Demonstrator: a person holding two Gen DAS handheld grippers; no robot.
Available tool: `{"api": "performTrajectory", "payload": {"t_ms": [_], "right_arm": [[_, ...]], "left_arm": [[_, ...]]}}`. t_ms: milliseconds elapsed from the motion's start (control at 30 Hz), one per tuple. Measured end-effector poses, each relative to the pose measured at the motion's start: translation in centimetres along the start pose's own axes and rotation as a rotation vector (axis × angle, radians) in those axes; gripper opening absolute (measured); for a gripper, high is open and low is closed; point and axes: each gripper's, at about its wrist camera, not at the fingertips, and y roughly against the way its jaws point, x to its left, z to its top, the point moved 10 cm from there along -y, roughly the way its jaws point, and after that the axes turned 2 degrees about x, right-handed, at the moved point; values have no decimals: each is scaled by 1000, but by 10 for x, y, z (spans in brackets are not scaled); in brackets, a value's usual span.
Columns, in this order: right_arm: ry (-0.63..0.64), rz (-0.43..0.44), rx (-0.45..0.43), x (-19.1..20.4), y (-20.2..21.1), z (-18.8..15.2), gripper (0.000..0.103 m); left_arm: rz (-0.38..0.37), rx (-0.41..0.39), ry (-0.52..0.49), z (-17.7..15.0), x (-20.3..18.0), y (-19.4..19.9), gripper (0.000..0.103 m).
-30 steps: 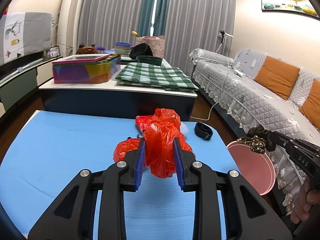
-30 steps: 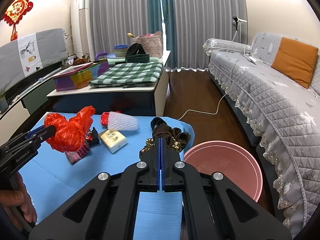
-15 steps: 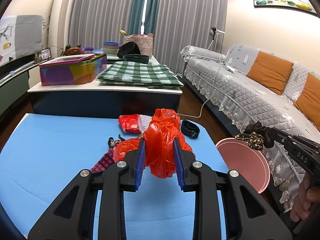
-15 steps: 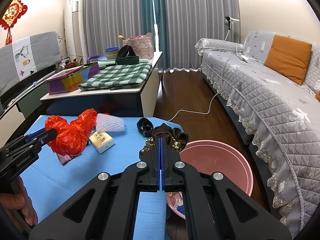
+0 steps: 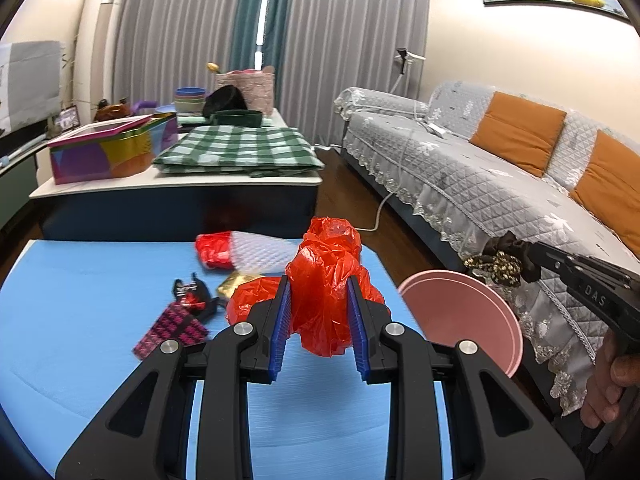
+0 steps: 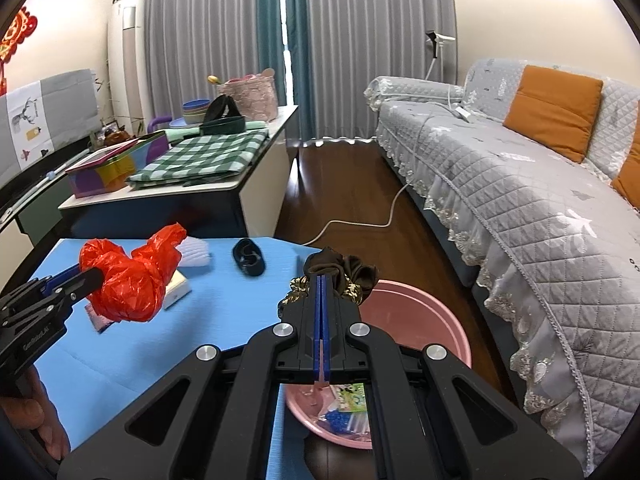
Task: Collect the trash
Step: 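Carry the red bag and black scrunchie in both tools over the pink bin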
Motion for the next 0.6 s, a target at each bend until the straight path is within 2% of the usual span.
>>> {"api": "performTrajectory", "payload": {"t_ms": [600], "right_arm": [[-64, -93, -5, -59, -2, 13, 1]], "left_arm": [[-117, 31, -78, 4, -88, -25, 27]]}}
